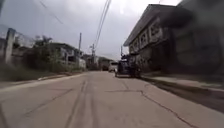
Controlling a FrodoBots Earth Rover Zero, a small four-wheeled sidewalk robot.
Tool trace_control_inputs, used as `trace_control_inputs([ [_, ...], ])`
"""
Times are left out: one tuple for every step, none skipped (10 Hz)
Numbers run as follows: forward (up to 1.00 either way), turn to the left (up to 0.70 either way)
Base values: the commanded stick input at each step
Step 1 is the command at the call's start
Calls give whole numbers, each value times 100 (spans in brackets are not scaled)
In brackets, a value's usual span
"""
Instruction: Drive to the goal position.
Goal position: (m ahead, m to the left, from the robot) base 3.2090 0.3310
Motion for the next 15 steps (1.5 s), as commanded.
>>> trace_control_inputs([
  [50,0],
  [50,0],
  [50,0],
  [50,0],
  [50,0],
  [50,0],
  [50,0],
  [50,0],
  [50,0],
  [50,0],
  [50,0],
  [50,0],
  [50,0],
  [50,0],
  [50,0],
])
